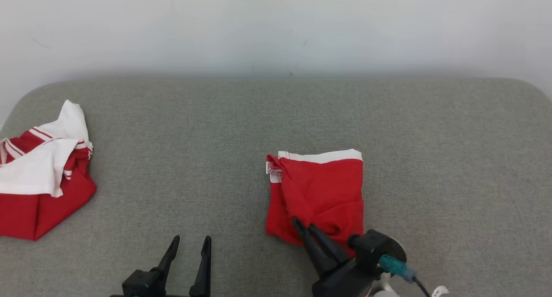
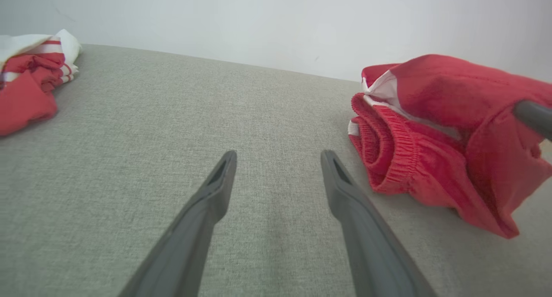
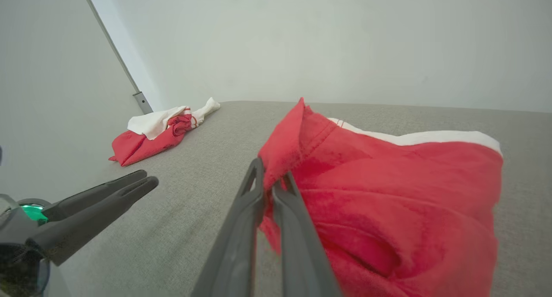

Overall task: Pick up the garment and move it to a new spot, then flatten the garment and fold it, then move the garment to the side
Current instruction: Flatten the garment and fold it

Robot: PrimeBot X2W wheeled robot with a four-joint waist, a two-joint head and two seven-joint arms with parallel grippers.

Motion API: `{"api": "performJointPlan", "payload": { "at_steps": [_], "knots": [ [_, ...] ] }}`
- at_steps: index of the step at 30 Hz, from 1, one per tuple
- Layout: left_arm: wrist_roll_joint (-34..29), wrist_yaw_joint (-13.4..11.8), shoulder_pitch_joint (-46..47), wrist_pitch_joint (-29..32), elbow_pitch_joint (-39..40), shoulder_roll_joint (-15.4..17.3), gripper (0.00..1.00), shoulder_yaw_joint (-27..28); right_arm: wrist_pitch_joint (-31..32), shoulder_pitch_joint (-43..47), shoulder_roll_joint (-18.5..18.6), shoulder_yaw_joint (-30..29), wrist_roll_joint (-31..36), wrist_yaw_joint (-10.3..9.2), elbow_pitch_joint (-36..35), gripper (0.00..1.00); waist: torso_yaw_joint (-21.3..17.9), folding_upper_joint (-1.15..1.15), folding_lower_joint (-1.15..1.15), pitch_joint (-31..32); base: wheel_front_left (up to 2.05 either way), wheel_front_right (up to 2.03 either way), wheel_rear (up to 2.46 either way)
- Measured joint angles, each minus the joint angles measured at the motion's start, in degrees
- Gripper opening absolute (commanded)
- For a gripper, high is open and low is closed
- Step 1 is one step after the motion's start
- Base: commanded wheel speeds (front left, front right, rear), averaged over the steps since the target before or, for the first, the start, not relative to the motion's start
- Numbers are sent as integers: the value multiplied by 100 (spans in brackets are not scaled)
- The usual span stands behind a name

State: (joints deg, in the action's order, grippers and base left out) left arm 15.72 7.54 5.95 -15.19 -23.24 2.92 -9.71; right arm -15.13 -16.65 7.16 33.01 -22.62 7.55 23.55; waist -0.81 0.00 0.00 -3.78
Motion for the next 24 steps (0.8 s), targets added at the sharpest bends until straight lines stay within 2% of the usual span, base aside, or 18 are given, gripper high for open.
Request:
{"api": "performJointPlan", "payload": {
  "at_steps": [2,3,4,5,10,13,24],
  "knots": [
    [-1,0,-2,0,0,0,100,30,1,-18,-14,148,-22,0,110,0,36,0,0,1,0,0,0],
    [-1,0,-2,0,0,0,100,43,0,-28,-35,181,-66,0,162,29,49,0,0,-2,0,0,0],
    [-1,0,-2,0,-2,0,100,53,0,-44,-57,191,-88,0,216,47,60,0,0,-5,0,0,0],
    [-2,0,-2,0,-4,0,100,62,0,-58,-81,197,-134,0,269,100,70,0,0,-9,0,0,0],
    [-57,0,-6,0,-5,0,100,190,0,-63,-166,200,-159,0,287,100,47,0,1,6,0,0,0],
    [-145,0,-21,0,-1,0,100,315,0,37,-160,-77,-147,0,187,100,-11,0,1,33,0,0,0],
    [-419,-7,-220,1,192,-2,100,799,0,761,-229,-2061,722,0,-196,100,-305,0,1,170,0,0,0]
  ]
}}
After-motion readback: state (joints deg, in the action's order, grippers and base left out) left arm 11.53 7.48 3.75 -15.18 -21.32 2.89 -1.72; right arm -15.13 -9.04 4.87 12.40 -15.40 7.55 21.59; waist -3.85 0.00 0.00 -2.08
